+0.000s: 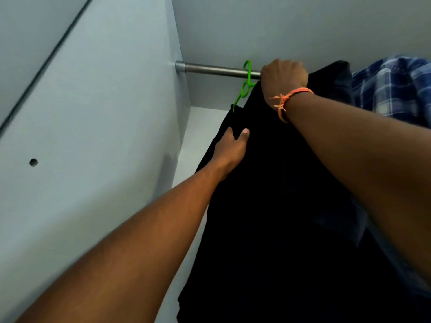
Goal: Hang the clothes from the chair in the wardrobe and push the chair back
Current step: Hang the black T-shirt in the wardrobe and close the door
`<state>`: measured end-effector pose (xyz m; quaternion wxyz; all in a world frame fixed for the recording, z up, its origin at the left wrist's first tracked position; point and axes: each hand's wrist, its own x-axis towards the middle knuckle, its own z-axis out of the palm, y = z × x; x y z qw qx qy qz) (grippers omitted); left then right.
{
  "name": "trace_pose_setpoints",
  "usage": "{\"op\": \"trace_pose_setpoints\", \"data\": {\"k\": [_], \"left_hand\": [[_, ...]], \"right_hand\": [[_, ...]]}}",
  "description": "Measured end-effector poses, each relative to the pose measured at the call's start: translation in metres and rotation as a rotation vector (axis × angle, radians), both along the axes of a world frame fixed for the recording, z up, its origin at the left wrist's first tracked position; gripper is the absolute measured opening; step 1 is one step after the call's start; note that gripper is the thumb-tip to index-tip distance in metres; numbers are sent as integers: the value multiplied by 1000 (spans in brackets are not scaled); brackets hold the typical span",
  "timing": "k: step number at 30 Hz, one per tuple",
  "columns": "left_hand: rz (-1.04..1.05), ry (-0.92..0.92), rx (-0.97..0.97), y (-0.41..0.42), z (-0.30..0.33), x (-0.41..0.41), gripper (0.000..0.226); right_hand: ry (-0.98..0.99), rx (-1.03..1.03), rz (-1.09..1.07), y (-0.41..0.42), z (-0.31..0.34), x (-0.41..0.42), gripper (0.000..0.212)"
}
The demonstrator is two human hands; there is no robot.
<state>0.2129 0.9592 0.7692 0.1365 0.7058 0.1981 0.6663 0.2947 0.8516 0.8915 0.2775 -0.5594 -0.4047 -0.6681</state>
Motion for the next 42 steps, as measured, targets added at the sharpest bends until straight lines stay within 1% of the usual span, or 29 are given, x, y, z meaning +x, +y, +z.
{"op": "trace_pose_setpoints", "data": {"k": [2, 5, 10, 14, 16, 20, 23, 25, 30, 34, 35, 38, 39, 42], "left_hand": [[-13, -15, 10, 0, -2, 0, 51], [-37, -6, 11, -7, -10, 4, 51], [-6, 1, 31, -25, -17, 7, 57], [1, 4, 12, -36, -17, 6, 53], [16, 5, 2, -45, -20, 6, 54], [73, -22, -15, -69, -32, 6, 56], [113, -47, -41, -94, -45, 7, 53], [162, -62, -49, -114, -54, 10, 55], [226, -66, -119, -158, -82, 15, 69], [252, -80, -143, -192, -100, 16, 58], [253, -70, -146, -201, -106, 15, 60], [250, -54, -149, -225, -123, 12, 76], [243, -66, -151, -234, -128, 12, 76], [184, -137, -150, -265, -146, 12, 61]], "right_hand": [[-20, -16, -24, -2, -3, -2, 33], [-35, -30, -35, -9, -8, -2, 31], [-45, -17, -29, -22, -16, -7, 32], [14, -13, 41, -27, -30, -15, 32], [78, -4, 129, -33, -40, -12, 31], [173, 28, 385, -54, -61, -1, 32], [178, -10, 510, -80, -82, 10, 36], [172, -17, 588, -96, -97, 19, 37], [199, -111, 801, -130, -138, 39, 43], [273, -183, 1010, -151, -170, 49, 44], [301, -194, 1057, -157, -180, 53, 45], [404, -205, 1178, -170, -208, 62, 50], [441, -215, 1206, -173, -217, 64, 50], [611, -225, 1311, -183, -249, 71, 46]]}}
